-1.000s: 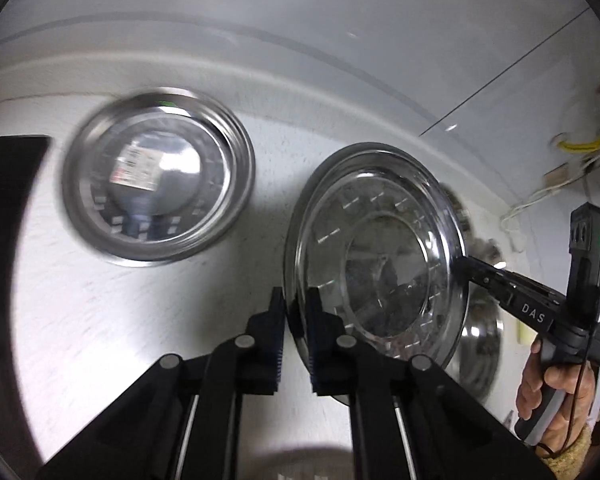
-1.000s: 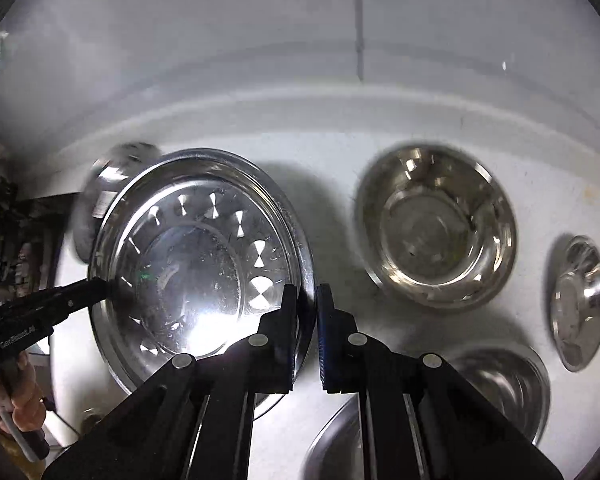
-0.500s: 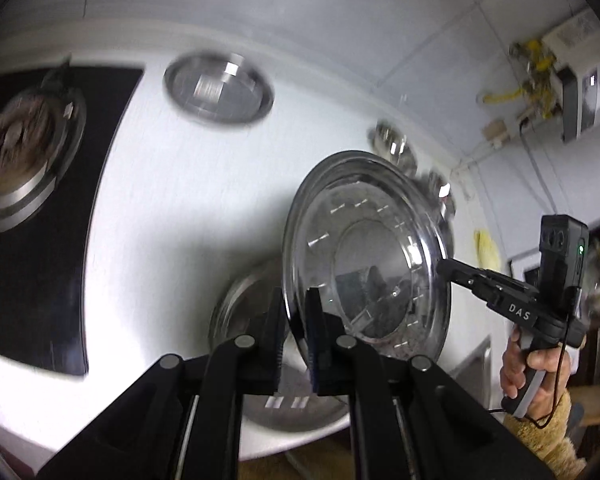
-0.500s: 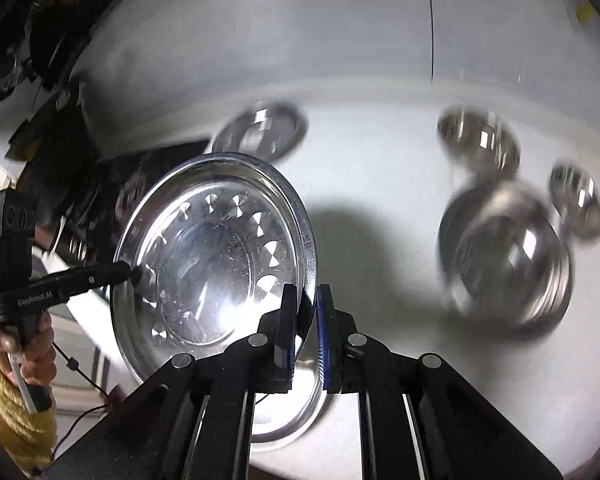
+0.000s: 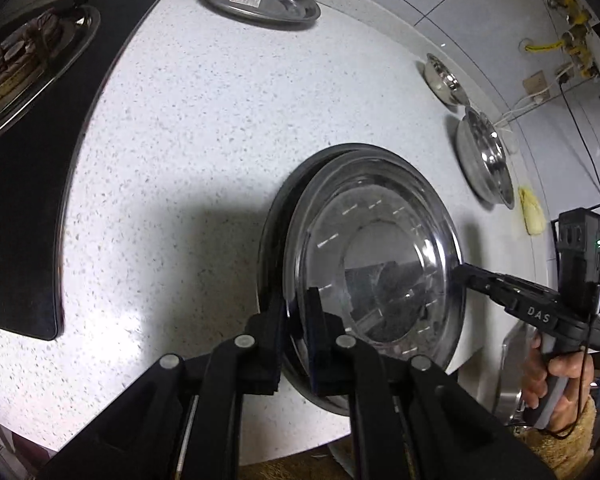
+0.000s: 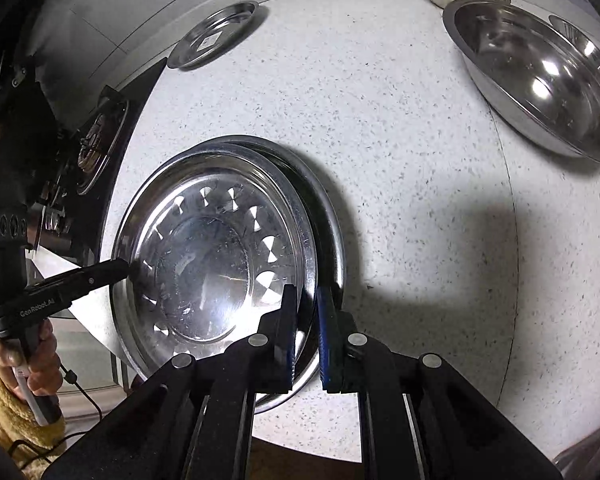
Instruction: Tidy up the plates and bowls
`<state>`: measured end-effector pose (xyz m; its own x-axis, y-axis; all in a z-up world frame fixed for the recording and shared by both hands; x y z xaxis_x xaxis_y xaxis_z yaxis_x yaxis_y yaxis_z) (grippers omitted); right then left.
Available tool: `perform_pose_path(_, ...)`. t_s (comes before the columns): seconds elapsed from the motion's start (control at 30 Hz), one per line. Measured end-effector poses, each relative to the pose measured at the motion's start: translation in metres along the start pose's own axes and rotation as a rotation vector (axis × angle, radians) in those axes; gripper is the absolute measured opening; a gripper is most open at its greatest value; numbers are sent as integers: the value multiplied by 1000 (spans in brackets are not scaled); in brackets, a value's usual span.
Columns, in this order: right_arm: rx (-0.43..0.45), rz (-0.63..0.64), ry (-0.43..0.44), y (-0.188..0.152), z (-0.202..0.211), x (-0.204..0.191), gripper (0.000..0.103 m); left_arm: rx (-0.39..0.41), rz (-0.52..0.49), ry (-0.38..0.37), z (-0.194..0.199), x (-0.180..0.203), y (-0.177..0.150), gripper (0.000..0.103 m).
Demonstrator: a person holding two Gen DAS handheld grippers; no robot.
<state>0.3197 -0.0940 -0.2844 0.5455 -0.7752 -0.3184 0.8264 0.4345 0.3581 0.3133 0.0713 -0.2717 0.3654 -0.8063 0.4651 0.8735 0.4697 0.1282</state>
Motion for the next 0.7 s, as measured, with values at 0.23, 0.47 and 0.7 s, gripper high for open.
perform_pose_path(0.23,14,19,-25,-2,-2,-4,9,48,-48,36,6,2,9,11)
perform_pose_path(0.47,70,73,-79,19,27,2,25,164,-69,28,46,1,48,12)
perform_pose_path(0.7,186,107,-22,131,36,-15,44,261,109,6,71,-5,195,41)
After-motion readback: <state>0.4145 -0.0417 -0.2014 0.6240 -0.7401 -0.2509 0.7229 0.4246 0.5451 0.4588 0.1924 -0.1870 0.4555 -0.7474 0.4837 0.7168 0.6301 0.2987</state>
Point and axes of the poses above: each gripper's, at about its wrist camera, not at the fingertips, and z roughly against the way its jaws point, x to its right, y to its top, the point moved 10 cm from there along -z, roughly the way its jaws point, and after that the axes turned 15 degrees about z, right-handed, at the moved point
